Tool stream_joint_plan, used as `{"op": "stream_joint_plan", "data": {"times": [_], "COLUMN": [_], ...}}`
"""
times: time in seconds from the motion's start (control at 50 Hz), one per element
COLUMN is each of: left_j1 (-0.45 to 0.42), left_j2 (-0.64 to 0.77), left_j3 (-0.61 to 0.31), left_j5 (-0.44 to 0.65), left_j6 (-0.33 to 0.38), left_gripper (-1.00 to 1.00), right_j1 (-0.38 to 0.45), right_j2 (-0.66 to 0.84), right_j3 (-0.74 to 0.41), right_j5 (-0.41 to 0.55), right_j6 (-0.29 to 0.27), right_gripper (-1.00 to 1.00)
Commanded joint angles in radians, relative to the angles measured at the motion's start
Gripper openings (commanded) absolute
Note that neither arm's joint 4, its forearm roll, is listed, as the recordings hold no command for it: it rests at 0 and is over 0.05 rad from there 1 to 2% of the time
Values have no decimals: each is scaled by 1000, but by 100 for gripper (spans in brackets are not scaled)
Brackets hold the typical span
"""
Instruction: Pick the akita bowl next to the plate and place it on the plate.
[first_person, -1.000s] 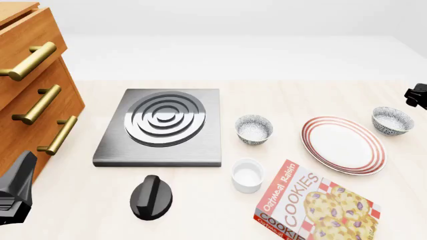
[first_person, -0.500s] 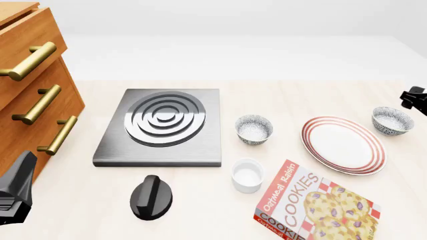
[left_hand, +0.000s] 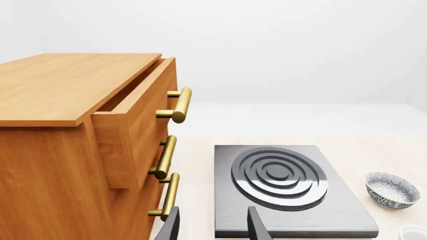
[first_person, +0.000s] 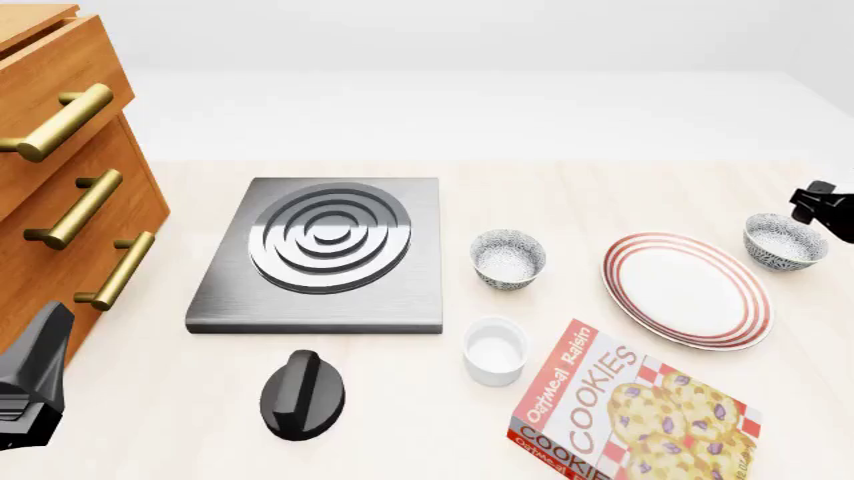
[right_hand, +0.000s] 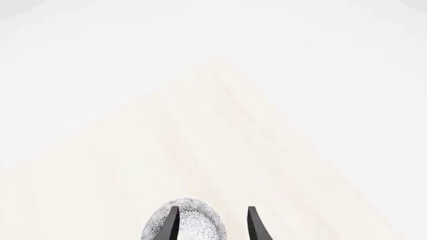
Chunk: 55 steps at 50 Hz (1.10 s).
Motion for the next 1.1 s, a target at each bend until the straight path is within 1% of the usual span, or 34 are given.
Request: {"op": "stream_joint_plan", "data": {"times": [0.02, 0.04, 0.32, 0.62, 1.1], "left_j1": [0, 0, 0, 0, 0], "left_j2": [0, 0, 0, 0, 0], "left_j3": [0, 0, 0, 0, 0], "left_j5": [0, 0, 0, 0, 0], "left_j6": [0, 0, 0, 0, 0], "left_gripper": [100, 100, 100, 100, 100], "right_j1": [0, 1, 4, 2, -6], "right_j2": [42, 52, 91, 118, 106], "right_j3": [-42, -53, -91, -123, -79], "right_j5": [54, 71, 120, 155, 140], "right_j6": [25, 34, 60, 75, 68], "right_gripper": [100, 100, 100, 100, 100]}}
